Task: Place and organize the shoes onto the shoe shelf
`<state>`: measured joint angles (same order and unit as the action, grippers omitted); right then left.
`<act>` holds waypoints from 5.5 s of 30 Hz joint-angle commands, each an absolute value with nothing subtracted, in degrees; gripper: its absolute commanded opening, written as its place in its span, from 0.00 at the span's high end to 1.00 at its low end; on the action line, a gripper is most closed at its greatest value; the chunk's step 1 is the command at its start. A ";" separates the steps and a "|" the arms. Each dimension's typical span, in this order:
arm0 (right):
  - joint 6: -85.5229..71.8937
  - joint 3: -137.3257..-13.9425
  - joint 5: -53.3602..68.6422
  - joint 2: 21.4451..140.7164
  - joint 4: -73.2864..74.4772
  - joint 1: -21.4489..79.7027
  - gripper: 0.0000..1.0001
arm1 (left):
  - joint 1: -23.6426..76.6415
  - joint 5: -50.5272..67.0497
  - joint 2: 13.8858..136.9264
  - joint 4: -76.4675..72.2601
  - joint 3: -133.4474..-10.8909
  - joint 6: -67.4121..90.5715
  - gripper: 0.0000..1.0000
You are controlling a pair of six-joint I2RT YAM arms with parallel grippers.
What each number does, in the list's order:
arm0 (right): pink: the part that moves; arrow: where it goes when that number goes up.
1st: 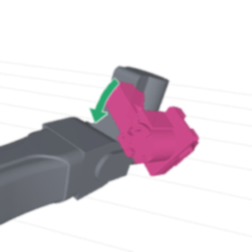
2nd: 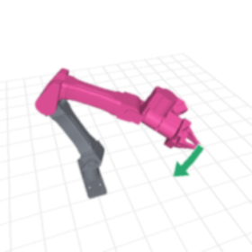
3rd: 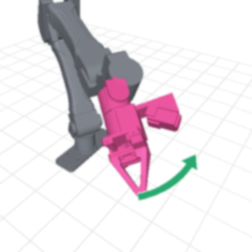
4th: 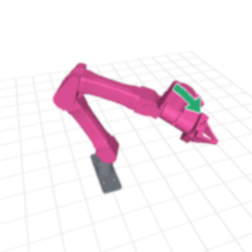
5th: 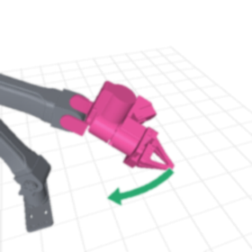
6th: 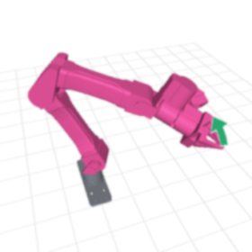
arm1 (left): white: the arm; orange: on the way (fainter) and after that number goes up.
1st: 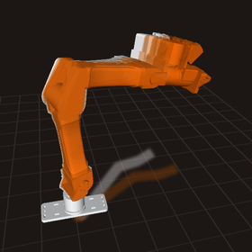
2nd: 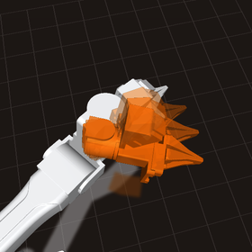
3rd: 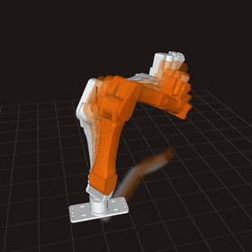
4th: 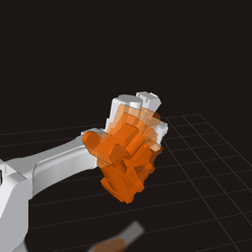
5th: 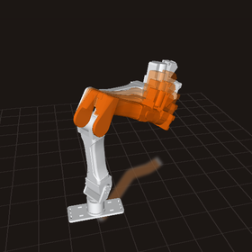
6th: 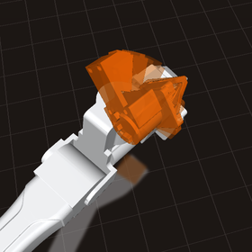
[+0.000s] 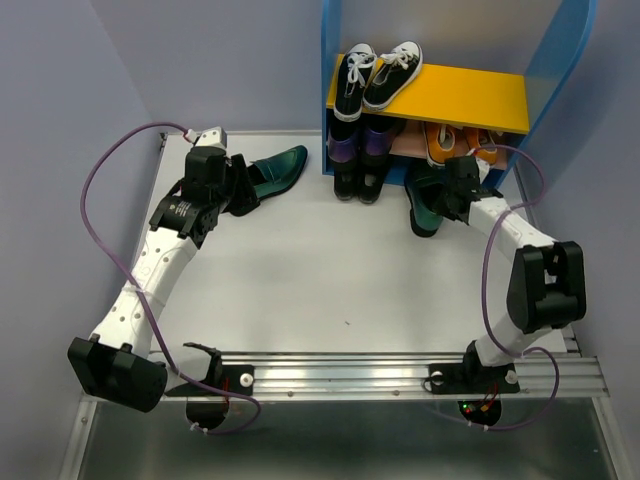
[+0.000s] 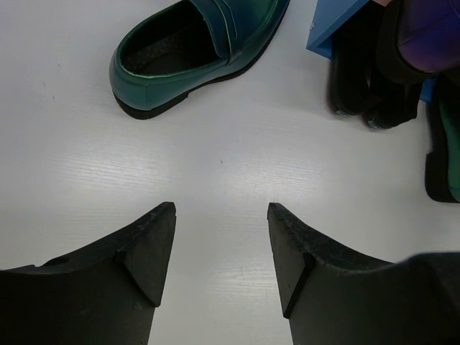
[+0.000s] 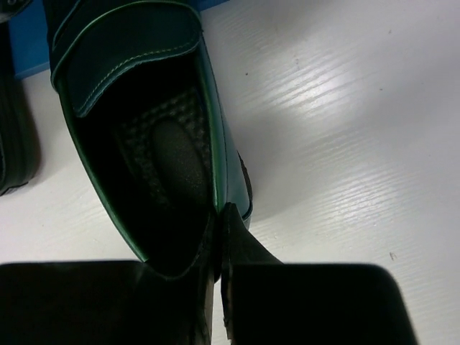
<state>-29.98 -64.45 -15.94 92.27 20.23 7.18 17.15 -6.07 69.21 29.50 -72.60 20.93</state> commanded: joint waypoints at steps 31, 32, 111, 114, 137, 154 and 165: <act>-46.23 -73.39 -34.11 98.86 -1.47 6.94 0.99 | 16.96 -8.88 67.94 30.50 -72.16 20.30 0.35; -46.23 -73.48 -33.93 99.49 -2.54 6.94 0.99 | 16.96 -8.88 67.94 30.50 -72.07 20.30 0.35; -35.77 -49.57 -9.67 65.30 7.47 6.94 0.00 | 17.49 -15.21 122.87 40.08 -103.80 7.47 0.23; -35.86 -49.48 -9.58 65.30 7.47 6.94 0.00 | 17.49 -14.59 123.66 40.34 -103.71 7.65 0.37; -35.60 -49.57 -9.05 63.63 8.88 6.94 0.00 | 18.19 -5.63 109.70 39.64 -97.57 14.41 1.00; -32.79 -49.40 -6.51 59.77 14.50 6.94 0.00 | 30.12 -1.14 88.78 34.63 -82.01 30.74 1.00; -30.94 -47.72 -6.51 56.43 19.51 6.94 0.00 | 41.83 -4.74 88.77 29.62 -77.08 45.42 1.00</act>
<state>-32.58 -47.72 -7.40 57.80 18.11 7.05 41.04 -0.91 90.98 34.89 -76.73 39.33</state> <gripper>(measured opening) 0.998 0.070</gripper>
